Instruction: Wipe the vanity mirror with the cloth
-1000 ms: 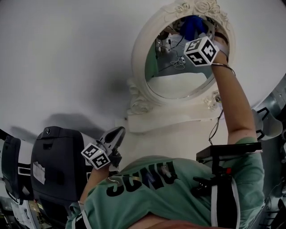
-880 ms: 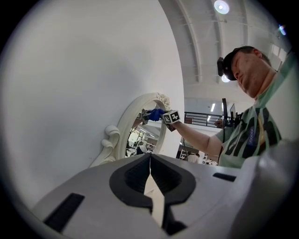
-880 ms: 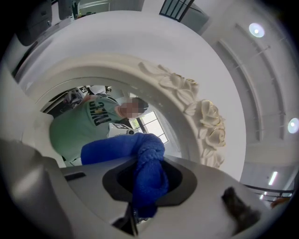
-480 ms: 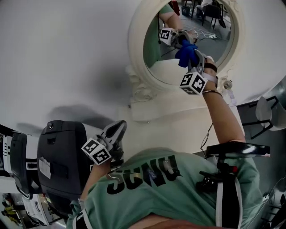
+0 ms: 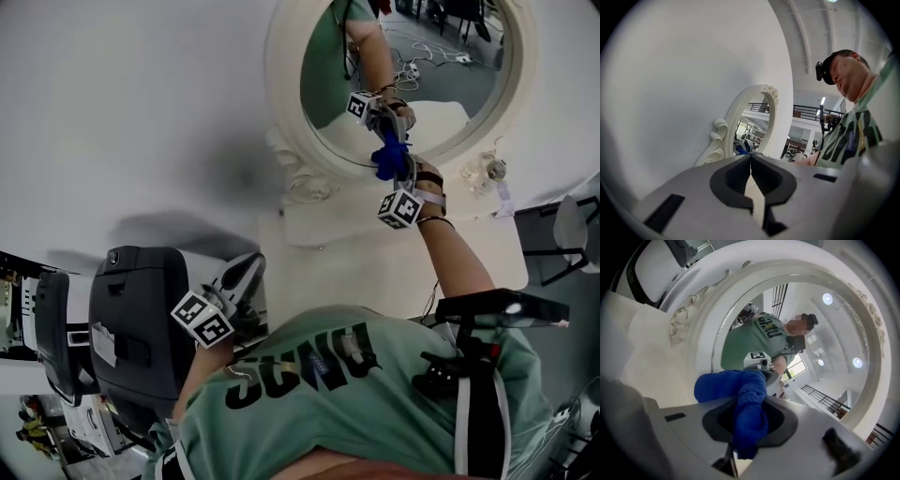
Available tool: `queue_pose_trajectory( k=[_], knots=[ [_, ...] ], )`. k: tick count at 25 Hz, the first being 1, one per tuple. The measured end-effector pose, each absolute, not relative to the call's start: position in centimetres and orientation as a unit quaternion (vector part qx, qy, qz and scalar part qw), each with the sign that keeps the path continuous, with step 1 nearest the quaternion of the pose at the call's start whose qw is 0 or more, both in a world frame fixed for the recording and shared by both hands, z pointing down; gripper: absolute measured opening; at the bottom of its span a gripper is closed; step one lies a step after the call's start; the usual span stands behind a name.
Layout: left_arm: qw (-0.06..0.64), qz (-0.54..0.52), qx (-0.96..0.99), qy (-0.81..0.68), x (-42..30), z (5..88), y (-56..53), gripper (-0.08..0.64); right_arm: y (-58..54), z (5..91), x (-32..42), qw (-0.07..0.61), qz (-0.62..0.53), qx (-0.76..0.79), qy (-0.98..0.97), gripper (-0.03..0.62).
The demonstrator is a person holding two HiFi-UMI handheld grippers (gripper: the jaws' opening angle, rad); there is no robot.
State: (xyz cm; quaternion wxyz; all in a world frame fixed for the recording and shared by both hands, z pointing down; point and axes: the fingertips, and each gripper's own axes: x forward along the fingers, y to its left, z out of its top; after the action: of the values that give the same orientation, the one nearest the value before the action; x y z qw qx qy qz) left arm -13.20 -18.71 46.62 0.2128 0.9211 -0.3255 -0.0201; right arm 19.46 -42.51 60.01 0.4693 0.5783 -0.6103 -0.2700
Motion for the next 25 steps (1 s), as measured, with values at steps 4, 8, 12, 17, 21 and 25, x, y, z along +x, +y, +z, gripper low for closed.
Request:
queue_pose_trajectory(
  k=[4,8,12,17,21,25],
  knots=[
    [0.212,-0.017,0.918,-0.333,-13.7,46.8,-18.5,0.012,-42.4,65.0,19.6,0.502,-0.235,0.561,-0.615,0.075],
    [0.209,-0.024,0.918,-0.337,-14.1,46.7,-18.7,0.012,-42.5,65.1,19.6,0.508,-0.230,0.550,-0.621,0.075],
    [0.206,-0.030,0.922,-0.326,-13.8,46.4,-18.6,0.012,-42.4,66.0,19.2,0.518,-0.166,0.532,-0.649,0.075],
    [0.192,-0.041,0.931,-0.307,-13.0,45.3,-18.4,0.012,-41.2,60.9,18.9,0.489,-0.121,0.524,-0.686,0.077],
    [0.185,-0.056,0.935,-0.298,-12.9,44.6,-18.5,0.012,-40.2,47.8,19.2,0.412,-0.217,0.567,-0.680,0.078],
    [0.185,-0.066,0.935,-0.294,-13.2,44.6,-18.5,0.012,-40.3,30.8,22.0,0.317,-0.300,0.639,-0.634,0.078]
  ],
)
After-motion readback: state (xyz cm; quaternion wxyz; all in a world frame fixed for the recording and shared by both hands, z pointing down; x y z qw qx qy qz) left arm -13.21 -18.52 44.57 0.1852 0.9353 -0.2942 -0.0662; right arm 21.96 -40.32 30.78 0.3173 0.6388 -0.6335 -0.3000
